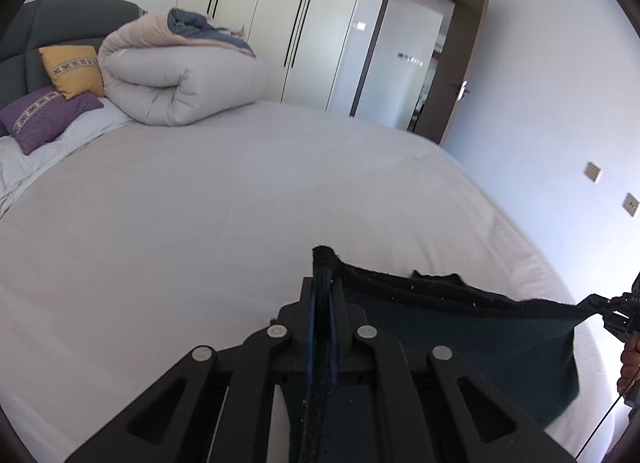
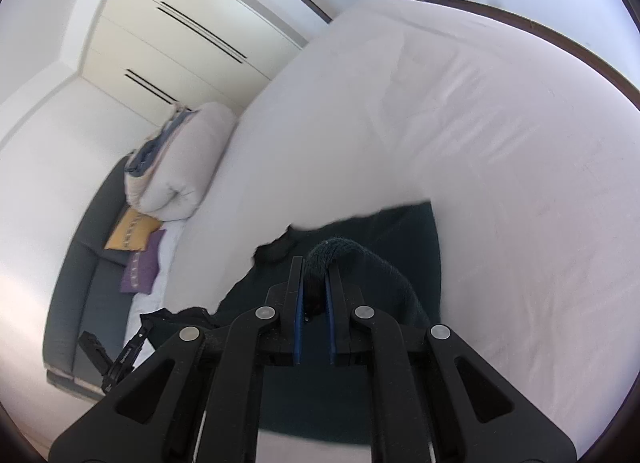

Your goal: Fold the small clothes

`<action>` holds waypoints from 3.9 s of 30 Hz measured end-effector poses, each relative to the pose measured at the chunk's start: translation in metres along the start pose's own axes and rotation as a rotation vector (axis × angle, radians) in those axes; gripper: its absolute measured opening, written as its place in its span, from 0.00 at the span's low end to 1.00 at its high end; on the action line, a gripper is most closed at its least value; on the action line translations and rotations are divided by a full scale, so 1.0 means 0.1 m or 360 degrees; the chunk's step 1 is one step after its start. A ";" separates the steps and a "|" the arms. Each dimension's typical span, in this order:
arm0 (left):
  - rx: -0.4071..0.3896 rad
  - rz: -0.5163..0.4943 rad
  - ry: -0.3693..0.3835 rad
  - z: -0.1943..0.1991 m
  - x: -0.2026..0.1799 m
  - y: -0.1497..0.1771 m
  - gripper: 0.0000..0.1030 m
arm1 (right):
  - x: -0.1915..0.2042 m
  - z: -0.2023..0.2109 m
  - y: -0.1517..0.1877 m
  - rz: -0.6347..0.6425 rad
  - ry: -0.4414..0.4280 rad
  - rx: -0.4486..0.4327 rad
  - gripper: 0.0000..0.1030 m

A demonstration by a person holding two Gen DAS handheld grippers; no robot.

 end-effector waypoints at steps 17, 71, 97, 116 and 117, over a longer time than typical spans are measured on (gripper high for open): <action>0.0275 0.0183 -0.0012 -0.55 0.51 0.54 0.50 | -0.54 -0.35 -0.36 -0.0081 0.0341 -0.0032 0.76; 0.0459 0.0005 0.0102 -0.11 0.27 1.84 0.05 | -0.83 -0.12 1.36 0.0126 0.0670 0.0179 0.04; 0.0224 -0.0101 0.0095 0.32 -0.23 1.08 0.58 | -0.21 0.28 1.04 0.0125 0.0407 -0.0112 0.58; 0.0388 -0.0146 0.0081 -1.41 -0.65 0.71 0.63 | -0.40 -1.53 0.24 -0.0322 -0.0349 -0.0005 0.09; 0.0379 -0.0148 0.0082 -1.42 -0.64 0.70 0.63 | -0.59 -1.36 0.22 -0.0383 -0.0330 -0.0082 0.07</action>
Point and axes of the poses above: each gripper's, at about its wrist camera, not at the fingertips, and z roughly against the way its jaws point, x to its left, y to its underside, the point moved 8 cm from there along -z, roughly the way its jaws point, and after that the axes turned 14 degrees about x, right-handed, at the moved point
